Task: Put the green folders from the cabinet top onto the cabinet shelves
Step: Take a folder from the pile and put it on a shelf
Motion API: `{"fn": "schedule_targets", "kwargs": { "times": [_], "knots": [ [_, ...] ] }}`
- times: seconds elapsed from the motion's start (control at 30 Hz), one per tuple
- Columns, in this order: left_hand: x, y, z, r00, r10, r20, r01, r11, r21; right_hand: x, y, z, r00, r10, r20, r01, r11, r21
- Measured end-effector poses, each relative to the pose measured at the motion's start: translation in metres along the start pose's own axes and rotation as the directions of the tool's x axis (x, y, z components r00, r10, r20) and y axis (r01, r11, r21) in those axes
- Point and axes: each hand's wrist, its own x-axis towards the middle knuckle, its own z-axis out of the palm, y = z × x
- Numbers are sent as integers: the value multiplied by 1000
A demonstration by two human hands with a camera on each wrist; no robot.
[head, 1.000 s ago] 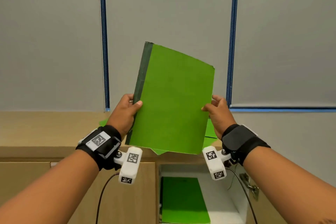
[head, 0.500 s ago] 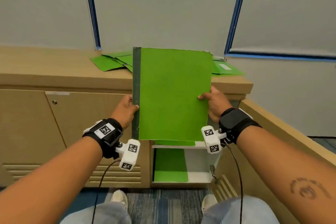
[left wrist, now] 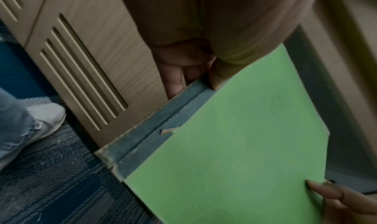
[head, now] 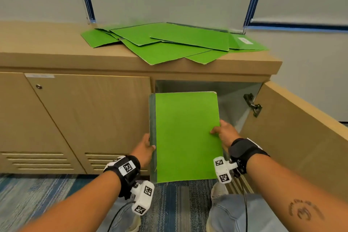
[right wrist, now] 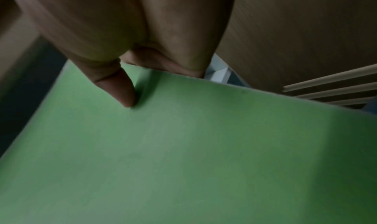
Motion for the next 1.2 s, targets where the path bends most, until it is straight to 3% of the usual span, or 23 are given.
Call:
{"fn": "schedule_targets", "kwargs": {
  "times": [0.17, 0.37, 0.47, 0.53, 0.6, 0.67, 0.7, 0.8, 0.93, 1.07, 1.2],
  "knots": [
    [37, -10, 20, 999, -19, 31, 19, 1000, 6, 40, 32, -4, 995, 36, -90, -43, 997, -71],
    [88, -21, 47, 998, -48, 38, 47, 998, 30, 93, 74, -12, 991, 78, -106, -95, 982, -162],
    [115, -29, 57, 993, -121, -11, 121, 992, -18, 103, 72, -7, 985, 29, -167, -86, 934, -346],
    [128, -30, 61, 980, -188, -70, 185, 982, -39, 103, 66, -1, 990, -97, -102, 17, 802, -597],
    [135, -25, 62, 966, -229, -121, 226, 973, -38, 96, 58, 12, 978, -136, 161, 211, 634, -744],
    [142, -22, 64, 958, -247, -142, 241, 969, -62, 85, 57, 30, 909, 3, 416, 371, 448, -813],
    [147, -22, 65, 954, -254, -159, 243, 966, -85, 83, 62, 39, 872, 78, 484, 428, 360, -829],
    [159, -19, 66, 941, -269, -204, 231, 954, -191, 88, 73, 56, 844, 156, 513, 486, 181, -855],
    [159, -14, 68, 923, -321, -210, 240, 910, -339, 117, 73, 63, 875, 60, 480, 463, 185, -867],
    [152, -19, 73, 919, -363, -157, 250, 841, -480, 145, 60, 77, 880, 46, 473, 458, 185, -870],
    [145, -38, 78, 930, -323, -178, 237, 893, -383, 168, 48, 97, 887, 72, 455, 439, 170, -882]
  ]
}}
